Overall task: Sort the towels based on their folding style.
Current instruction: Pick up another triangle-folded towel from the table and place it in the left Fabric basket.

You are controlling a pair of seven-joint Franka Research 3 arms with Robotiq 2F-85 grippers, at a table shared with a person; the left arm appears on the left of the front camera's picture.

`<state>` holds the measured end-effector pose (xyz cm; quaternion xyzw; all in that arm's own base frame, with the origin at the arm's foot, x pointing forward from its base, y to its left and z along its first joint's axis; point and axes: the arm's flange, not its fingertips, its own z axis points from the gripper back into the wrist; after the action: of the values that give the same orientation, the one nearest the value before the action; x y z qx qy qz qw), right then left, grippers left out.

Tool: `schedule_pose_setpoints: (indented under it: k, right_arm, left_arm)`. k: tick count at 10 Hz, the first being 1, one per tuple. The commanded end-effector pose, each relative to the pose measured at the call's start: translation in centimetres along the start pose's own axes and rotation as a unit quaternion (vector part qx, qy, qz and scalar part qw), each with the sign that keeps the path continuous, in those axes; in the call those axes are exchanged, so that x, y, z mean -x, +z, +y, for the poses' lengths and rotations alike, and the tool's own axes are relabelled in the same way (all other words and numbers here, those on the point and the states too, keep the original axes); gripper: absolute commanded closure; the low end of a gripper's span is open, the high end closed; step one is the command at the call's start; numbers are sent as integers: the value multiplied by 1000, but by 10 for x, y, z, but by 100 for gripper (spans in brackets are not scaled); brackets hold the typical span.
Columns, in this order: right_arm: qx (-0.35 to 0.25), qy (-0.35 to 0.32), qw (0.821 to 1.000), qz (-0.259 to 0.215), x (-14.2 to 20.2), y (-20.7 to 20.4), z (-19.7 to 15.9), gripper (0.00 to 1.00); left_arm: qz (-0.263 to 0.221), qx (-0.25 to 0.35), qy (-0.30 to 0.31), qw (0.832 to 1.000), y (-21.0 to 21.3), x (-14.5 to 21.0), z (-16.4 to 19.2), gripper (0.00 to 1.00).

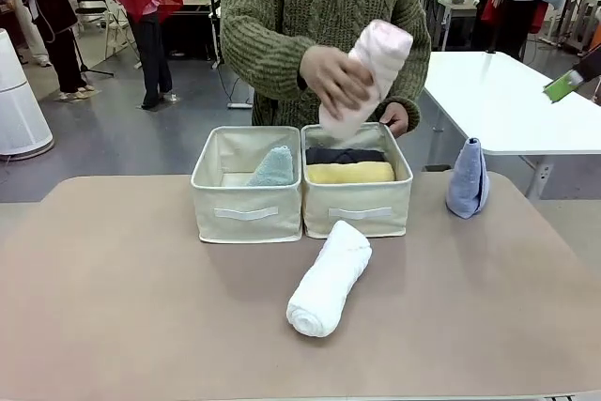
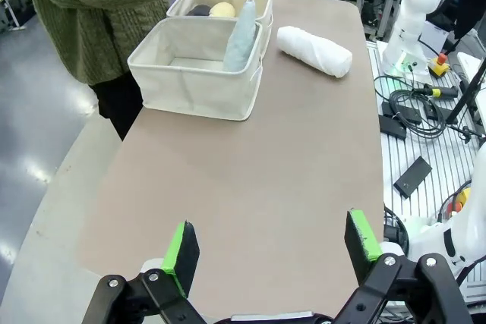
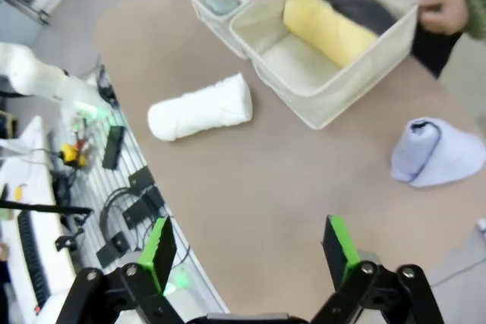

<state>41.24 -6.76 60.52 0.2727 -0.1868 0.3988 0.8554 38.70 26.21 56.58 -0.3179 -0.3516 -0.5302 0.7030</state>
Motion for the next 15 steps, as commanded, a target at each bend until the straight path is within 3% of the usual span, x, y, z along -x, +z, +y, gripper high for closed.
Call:
schedule_pose_setpoints:
  k: [1, 3, 6, 9, 12, 14, 15]
  right_arm:
    - [-33, 25, 999, 26, 17, 28, 17, 0]
    - [-26, 52, 997, 49, 55, 73, 31, 0]
    - [-30, 47, 996, 66, 64, 65, 30, 0]
    - [79, 12, 993, 83, 16, 14, -4, 0]
    - [221, -62, 966, 115, -37, -66, -57, 0]
    - [222, -94, 962, 128, -50, -94, -67, 0]
    - [151, -86, 978, 114, -51, -85, -54, 0]
  left_arm:
    - [-8, 0, -1, 1000, -1, 1, -2, 0]
    - [-8, 0, -1, 1000, -1, 1, -2, 0]
    - [-8, 0, -1, 1000, -1, 1, -2, 0]
    - [-8, 0, -1, 1000, -1, 1, -2, 0]
    - [-8, 0, -1, 1000, -1, 1, -2, 0]
    - [-8, 0, -1, 1000, -1, 1, -2, 0]
    - [-8, 0, -1, 1000, -1, 1, -2, 0]
